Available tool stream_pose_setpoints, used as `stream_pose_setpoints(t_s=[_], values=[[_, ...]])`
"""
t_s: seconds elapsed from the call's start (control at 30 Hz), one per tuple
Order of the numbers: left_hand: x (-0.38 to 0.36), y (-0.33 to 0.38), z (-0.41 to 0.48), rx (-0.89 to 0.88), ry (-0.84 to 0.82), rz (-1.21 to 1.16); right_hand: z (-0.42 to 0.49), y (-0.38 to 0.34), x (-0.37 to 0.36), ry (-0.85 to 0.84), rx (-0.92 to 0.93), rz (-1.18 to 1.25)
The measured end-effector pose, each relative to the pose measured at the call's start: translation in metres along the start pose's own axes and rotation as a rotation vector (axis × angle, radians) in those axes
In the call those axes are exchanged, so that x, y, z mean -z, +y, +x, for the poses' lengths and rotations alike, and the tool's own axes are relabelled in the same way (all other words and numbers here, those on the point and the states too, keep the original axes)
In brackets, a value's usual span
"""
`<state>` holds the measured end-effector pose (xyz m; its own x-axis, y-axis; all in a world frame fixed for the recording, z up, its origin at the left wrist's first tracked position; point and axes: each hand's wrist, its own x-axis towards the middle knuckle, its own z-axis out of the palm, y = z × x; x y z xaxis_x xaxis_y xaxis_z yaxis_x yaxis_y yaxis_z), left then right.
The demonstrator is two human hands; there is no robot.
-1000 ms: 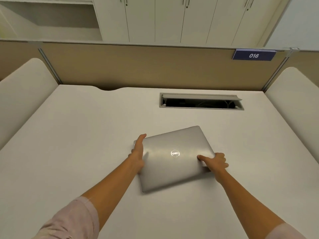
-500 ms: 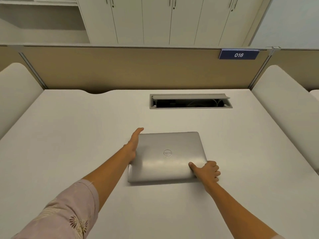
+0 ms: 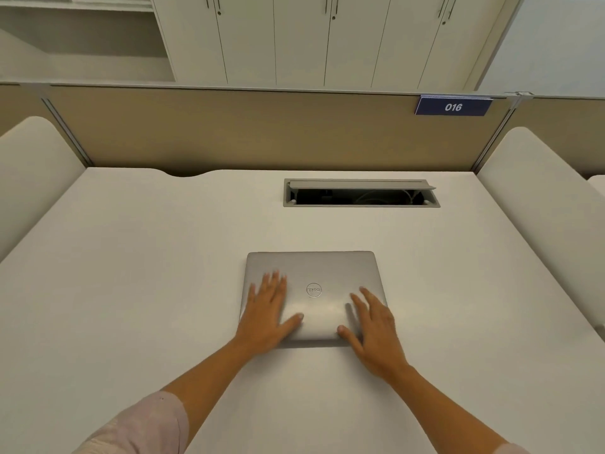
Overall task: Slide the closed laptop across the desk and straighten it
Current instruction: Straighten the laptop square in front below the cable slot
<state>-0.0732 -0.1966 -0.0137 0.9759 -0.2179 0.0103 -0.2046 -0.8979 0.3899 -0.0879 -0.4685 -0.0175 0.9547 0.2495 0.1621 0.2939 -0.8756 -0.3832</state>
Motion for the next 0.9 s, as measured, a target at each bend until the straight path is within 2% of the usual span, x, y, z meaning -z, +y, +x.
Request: stream_pose_setpoints(t_s=[0.1, 0.2, 0.5, 0.9], values=[[-0.018, -0.005, -0.021, -0.252, -0.037, 0.179, -0.001, 0.0, -0.008, -0.15, 0.234, -0.065], [-0.022, -0.006, -0.028, -0.259, -0.042, 0.223, -0.001, 0.001, -0.016, -0.187, 0.368, -0.156], [-0.012, -0.003, -0.019, -0.353, -0.083, 0.356, -0.002, 0.004, -0.022, -0.034, 0.417, -0.153], [0.001, -0.003, -0.007, -0.363, -0.128, 0.427, 0.008, 0.004, -0.02, -0.072, 0.382, -0.148]])
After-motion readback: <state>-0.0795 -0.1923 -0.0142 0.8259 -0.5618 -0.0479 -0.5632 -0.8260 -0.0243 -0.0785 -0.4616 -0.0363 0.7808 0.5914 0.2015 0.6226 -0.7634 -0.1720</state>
